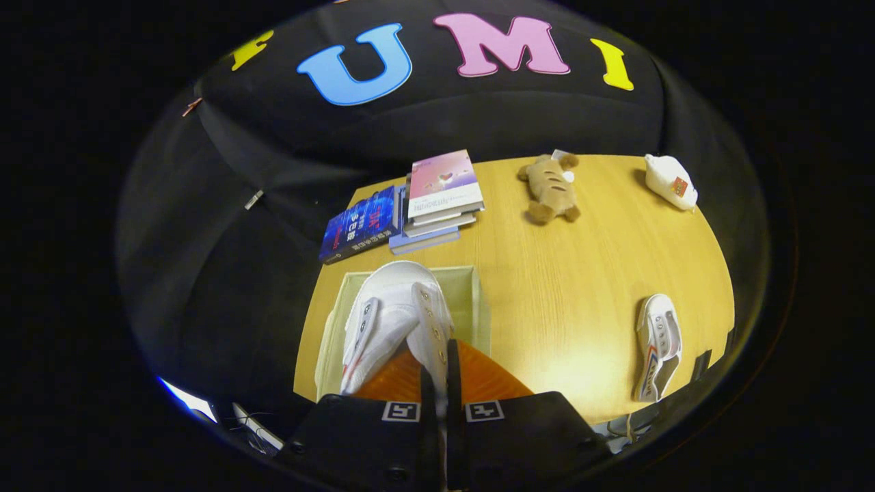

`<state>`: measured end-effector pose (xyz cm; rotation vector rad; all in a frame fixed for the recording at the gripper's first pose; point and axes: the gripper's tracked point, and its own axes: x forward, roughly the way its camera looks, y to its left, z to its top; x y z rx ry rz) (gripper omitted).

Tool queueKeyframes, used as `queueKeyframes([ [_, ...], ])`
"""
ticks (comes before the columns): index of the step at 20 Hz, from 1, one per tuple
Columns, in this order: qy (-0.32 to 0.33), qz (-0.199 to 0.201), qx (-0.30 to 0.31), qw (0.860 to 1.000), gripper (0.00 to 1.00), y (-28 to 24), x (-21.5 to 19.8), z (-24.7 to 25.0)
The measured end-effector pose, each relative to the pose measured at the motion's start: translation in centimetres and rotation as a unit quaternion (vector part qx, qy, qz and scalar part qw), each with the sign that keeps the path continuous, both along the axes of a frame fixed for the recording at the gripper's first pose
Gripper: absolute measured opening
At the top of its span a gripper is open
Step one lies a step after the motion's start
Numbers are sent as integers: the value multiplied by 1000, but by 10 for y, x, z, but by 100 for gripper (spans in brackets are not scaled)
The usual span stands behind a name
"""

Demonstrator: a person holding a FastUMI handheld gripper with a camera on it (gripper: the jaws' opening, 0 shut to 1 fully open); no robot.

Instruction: Open the storage box then place both shoes into the box .Put the left shoe in first, then the right shoe, with the right side of both shoes facing outward in a uniform manner.

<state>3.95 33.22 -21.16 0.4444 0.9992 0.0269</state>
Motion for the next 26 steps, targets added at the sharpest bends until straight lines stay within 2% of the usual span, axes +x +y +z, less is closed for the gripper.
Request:
queueKeyframes([
  [3,41,-23,-11,999,9,25,-1,-33],
  [7,63,-39,-39,996,9,46,8,-62],
  [13,77,-38,-39,996,10,75,18,-83],
  [15,87,-27,-25,995,11,87,17,-93],
  [16,94,-18,-4,995,14,98,13,-95],
  [17,95,-13,8,995,33,103,10,-96],
  [21,66,16,0,998,84,97,8,-85],
  [23,43,25,7,999,92,91,6,-69],
  [26,-18,43,13,999,98,71,8,-30],
])
